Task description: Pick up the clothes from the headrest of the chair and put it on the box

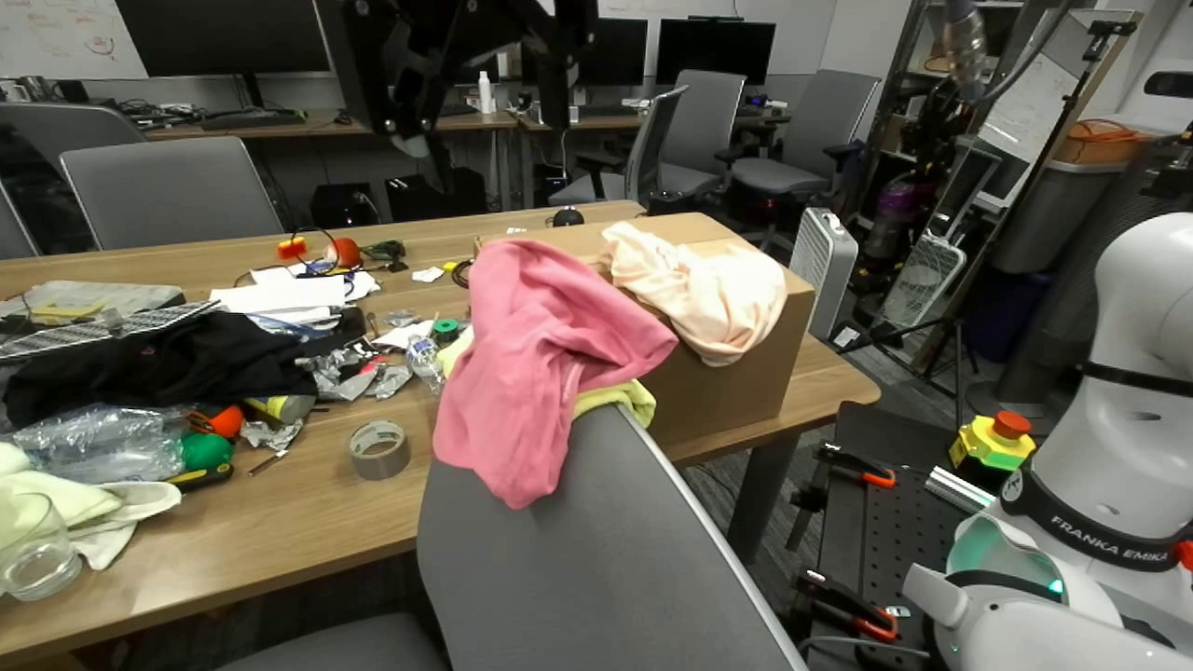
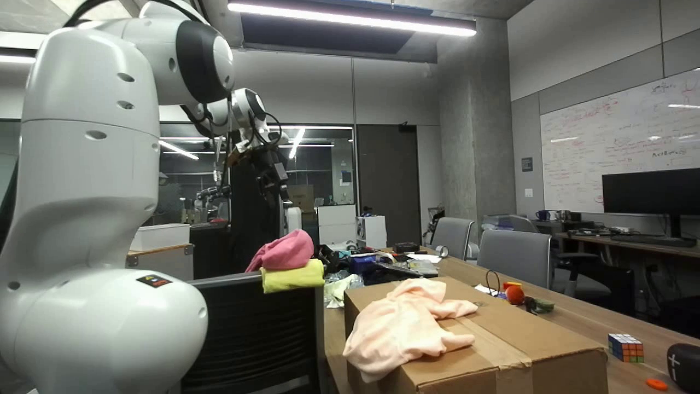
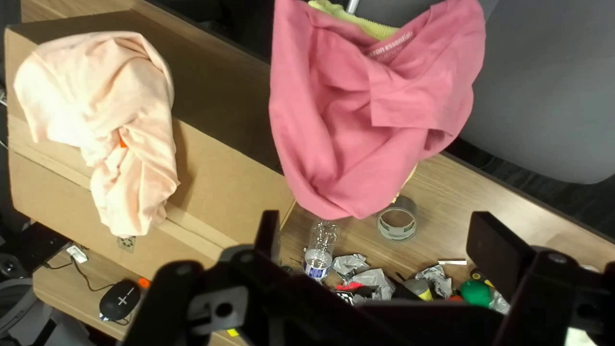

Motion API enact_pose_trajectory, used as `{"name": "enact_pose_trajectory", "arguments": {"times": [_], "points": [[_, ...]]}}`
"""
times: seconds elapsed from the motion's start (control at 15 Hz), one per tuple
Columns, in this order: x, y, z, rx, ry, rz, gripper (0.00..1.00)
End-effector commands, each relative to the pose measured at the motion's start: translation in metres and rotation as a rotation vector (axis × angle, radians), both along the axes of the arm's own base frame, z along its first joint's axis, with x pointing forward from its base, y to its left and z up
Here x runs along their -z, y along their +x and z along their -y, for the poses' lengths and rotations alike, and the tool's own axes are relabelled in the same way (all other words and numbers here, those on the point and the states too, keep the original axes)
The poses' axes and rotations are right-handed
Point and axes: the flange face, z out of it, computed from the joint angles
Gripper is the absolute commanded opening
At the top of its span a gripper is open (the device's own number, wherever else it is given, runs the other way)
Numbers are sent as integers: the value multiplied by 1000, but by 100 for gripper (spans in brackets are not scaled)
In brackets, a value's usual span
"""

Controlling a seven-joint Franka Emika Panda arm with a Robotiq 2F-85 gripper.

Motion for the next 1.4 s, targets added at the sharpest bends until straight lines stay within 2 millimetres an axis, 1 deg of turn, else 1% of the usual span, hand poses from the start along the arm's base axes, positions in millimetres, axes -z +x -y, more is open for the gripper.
{"name": "enact_pose_trajectory", "arguments": {"times": [0.0, 0.2, 0.27, 0.53, 0.87, 1.13, 1.33], "points": [[10, 30, 2, 25, 37, -7, 100], [30, 43, 7, 51, 73, -40, 100], [40, 47, 9, 63, 78, -53, 100], [68, 52, 13, 133, 139, -136, 100], [104, 53, 25, 199, 154, -226, 100], [136, 46, 36, 226, 92, -260, 100], [152, 40, 42, 233, 68, -289, 100]]}}
